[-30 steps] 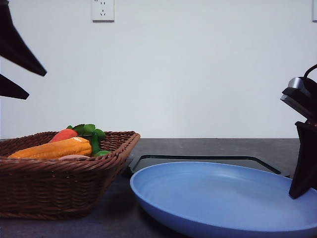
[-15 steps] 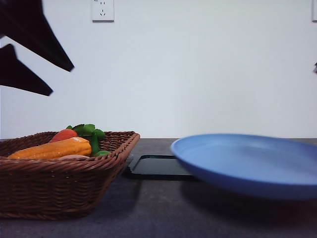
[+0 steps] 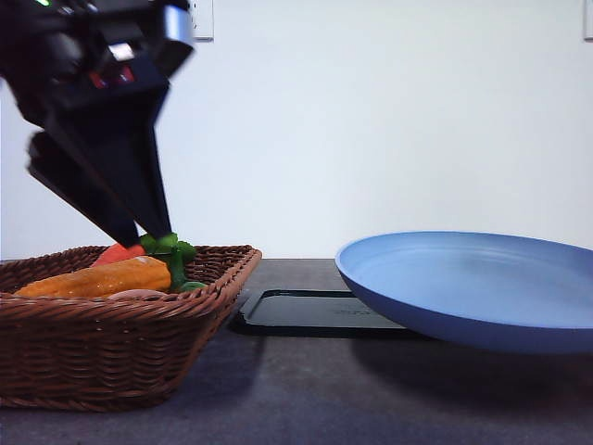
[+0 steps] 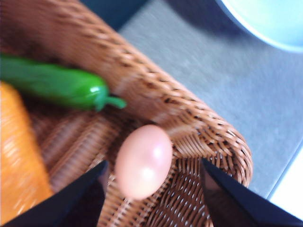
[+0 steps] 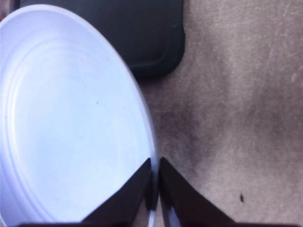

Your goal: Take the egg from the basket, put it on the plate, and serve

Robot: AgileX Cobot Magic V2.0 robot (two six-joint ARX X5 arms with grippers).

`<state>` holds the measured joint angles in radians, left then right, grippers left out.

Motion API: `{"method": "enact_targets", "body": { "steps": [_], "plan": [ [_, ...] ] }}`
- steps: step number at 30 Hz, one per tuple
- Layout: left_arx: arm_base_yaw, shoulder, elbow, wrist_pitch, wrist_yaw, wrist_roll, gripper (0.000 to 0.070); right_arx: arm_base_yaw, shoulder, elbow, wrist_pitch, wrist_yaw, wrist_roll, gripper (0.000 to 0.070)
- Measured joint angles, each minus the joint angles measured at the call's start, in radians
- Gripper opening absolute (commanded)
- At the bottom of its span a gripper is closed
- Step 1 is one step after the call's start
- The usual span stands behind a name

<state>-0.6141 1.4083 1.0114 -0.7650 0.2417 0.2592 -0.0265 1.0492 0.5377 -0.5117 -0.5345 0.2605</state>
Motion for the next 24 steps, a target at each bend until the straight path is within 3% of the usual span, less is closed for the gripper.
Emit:
{"method": "enact_targets", "body": {
  "steps": [8,24],
  "plan": [
    [-0.006,0.112,0.018,-0.009,-0.005,0.036,0.0395,0.0,0.0,0.0,0.0,0.0,-0.003,0.0],
    [-0.006,0.166,0.018,0.002,-0.009,0.089,0.0393,0.0,0.0,0.0,0.0,0.0,-0.019,0.0]
  ]
}}
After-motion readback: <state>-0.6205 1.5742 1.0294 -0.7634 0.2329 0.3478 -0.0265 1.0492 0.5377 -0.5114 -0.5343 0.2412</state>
